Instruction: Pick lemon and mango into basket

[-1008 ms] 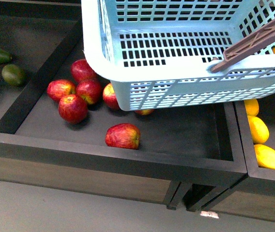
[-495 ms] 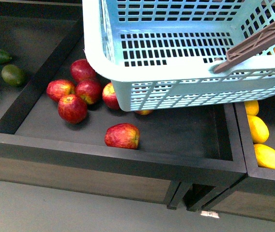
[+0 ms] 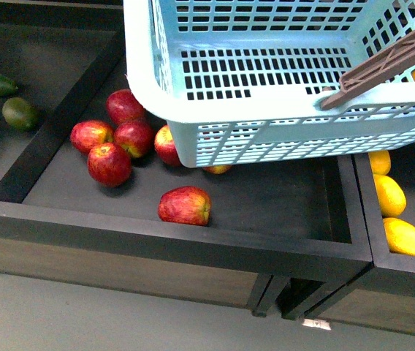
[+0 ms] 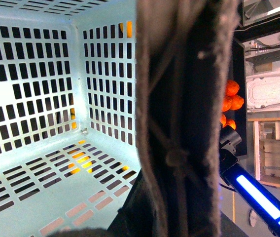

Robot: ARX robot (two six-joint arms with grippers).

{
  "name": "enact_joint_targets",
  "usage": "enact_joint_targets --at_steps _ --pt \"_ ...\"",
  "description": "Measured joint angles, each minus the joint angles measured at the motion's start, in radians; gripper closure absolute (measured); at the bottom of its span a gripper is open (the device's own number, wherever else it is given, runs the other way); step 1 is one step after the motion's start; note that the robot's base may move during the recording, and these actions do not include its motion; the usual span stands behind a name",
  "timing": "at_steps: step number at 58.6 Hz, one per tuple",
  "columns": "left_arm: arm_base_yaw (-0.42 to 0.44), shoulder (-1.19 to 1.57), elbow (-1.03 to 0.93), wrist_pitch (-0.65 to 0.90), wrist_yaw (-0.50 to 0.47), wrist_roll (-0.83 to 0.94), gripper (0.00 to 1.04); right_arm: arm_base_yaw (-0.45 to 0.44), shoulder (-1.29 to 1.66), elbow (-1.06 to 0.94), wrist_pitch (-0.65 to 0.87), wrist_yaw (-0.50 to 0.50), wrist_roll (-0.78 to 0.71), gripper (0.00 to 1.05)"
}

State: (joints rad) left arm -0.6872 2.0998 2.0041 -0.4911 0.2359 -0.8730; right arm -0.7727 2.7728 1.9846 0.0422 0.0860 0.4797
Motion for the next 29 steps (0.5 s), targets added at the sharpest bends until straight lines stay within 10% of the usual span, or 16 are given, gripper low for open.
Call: enact_joint_targets --at_steps 29 --pt "0.0 0.0 0.0 0.0 0.0 0.0 1.0 0.039 0.207 0.343 -0.166 0.001 0.025 0.09"
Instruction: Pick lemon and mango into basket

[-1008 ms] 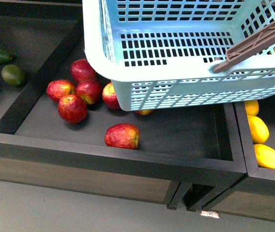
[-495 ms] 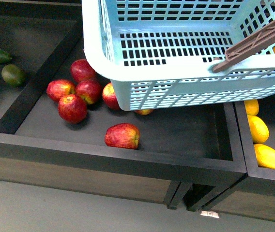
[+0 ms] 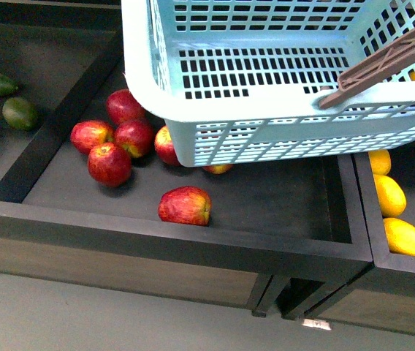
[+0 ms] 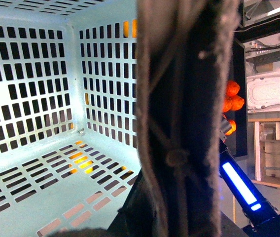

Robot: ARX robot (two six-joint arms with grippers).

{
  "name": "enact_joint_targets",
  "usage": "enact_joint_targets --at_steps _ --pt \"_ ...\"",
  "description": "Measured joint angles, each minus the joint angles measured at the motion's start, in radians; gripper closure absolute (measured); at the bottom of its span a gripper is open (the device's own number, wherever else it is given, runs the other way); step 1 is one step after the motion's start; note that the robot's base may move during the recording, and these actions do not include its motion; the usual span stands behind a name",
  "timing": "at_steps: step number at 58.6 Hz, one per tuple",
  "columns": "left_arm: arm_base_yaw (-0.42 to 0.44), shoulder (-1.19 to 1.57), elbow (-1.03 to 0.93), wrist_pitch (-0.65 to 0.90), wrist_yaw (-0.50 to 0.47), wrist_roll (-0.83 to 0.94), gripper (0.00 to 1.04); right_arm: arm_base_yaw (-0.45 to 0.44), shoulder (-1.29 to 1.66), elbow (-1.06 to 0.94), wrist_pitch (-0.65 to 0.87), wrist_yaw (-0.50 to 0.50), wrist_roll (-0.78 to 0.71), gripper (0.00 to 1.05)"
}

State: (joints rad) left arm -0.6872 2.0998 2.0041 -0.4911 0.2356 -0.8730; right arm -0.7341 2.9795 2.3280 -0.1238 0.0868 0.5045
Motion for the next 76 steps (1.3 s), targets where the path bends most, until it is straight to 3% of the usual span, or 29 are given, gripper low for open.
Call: enact_joint_targets --at_steps 17,30,46,61,76 --pt "0.0 0.0 0.0 0.0 0.0 0.0 1.0 0.012 0.23 0.397 -0.219 0.035 -0.002 0.09" --pt "0.0 0.0 0.0 0.0 0.0 0.0 1.0 0.01 0.274 0.47 -0.23 0.024 -0.018 0.4" --pt "0.0 0.0 0.0 0.0 0.0 0.0 1.0 0.007 -0.066 -0.095 0.103 -0.069 -0.078 0.44" --pt "0.0 0.0 0.0 0.0 0.0 0.0 1.0 -0.005 -0.511 -0.712 0.388 -0.247 -0.205 0.44" --pt "0.0 0.0 0.0 0.0 0.0 0.0 1.0 0.006 -0.968 -1.264 0.515 -0.453 -0.344 0.44"
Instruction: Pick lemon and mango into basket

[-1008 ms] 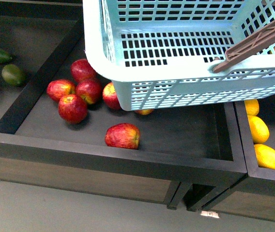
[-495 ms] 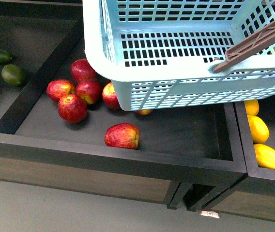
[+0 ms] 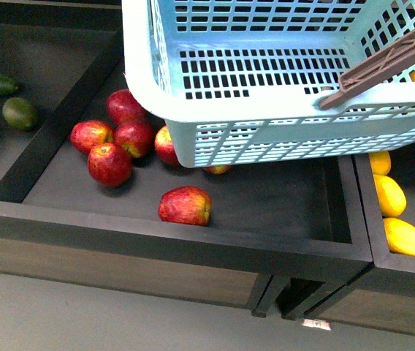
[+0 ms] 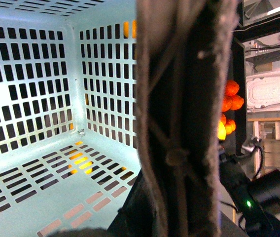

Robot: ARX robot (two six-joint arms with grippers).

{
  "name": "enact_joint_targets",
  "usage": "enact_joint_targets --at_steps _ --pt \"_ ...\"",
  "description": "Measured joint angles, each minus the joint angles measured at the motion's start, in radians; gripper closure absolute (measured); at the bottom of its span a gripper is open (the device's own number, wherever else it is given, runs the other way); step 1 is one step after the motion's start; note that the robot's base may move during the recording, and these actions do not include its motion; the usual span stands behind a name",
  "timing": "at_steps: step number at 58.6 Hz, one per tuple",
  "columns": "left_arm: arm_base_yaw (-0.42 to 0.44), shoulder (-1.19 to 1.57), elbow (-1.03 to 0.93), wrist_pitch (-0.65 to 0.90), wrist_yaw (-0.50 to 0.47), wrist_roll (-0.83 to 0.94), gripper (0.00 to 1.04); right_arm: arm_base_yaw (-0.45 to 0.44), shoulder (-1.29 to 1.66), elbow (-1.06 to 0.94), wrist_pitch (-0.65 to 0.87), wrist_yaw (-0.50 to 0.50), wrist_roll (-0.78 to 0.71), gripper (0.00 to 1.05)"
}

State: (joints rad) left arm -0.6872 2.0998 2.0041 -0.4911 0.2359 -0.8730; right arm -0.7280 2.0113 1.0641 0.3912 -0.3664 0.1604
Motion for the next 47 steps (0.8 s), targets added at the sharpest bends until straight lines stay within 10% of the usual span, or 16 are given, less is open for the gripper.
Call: enact_joint_targets --at_steps 14,47 --pt "0.0 0.0 0.0 0.0 0.0 0.0 1.0 0.164 -0.542 -0.353 -0.043 -0.081 0.003 0.45" --pt "0.0 0.0 0.0 0.0 0.0 0.0 1.0 0.729 -0.668 -0.314 -0.092 0.242 0.1 0.45"
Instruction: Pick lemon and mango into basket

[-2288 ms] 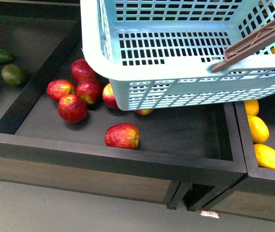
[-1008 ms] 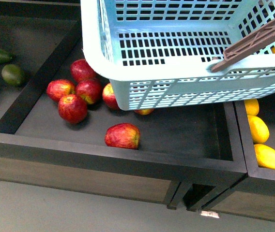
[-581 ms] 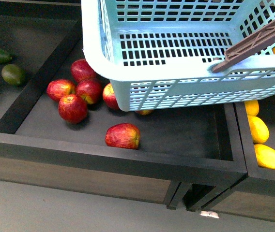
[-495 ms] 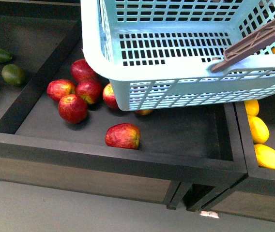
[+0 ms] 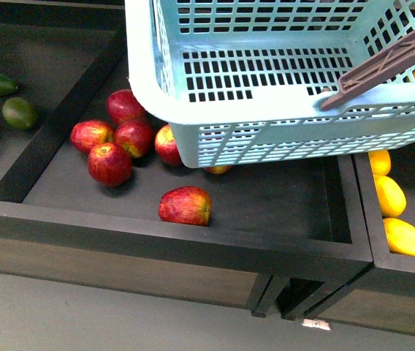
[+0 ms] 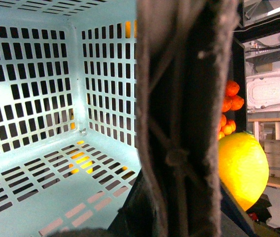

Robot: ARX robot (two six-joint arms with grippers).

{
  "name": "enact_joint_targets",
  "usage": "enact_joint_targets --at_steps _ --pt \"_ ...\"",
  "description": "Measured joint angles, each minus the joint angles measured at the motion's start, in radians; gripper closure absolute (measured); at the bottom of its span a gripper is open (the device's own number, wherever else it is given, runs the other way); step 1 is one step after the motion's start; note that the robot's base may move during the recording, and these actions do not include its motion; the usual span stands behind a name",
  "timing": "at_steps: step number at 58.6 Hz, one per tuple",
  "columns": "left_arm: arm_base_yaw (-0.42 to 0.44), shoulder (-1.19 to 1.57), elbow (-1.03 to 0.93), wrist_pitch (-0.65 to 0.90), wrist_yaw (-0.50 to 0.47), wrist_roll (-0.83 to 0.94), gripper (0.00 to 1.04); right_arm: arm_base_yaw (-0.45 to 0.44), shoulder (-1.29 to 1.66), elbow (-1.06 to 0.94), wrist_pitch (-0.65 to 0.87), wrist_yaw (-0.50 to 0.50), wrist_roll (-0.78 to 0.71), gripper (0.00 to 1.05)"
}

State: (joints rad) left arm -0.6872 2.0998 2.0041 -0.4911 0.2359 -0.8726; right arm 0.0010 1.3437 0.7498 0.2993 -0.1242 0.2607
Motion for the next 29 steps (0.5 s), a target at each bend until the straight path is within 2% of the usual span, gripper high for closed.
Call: enact_joint_targets --at_steps 4,7,18,29 --pt "0.0 0.0 0.0 0.0 0.0 0.0 1.0 0.058 0.074 0.066 0.006 0.047 -0.022 0.44" --pt "0.0 0.0 0.0 0.0 0.0 0.0 1.0 0.079 0.117 0.108 -0.006 0.055 -0.03 0.34" --pt "0.005 0.0 0.0 0.0 -0.009 0.002 1.0 0.08 0.14 0.126 0.004 0.099 -0.024 0.08" --pt "0.001 0.003 0.0 -0.001 -0.001 0.004 1.0 0.007 0.023 0.042 0.011 0.097 0.014 0.09"
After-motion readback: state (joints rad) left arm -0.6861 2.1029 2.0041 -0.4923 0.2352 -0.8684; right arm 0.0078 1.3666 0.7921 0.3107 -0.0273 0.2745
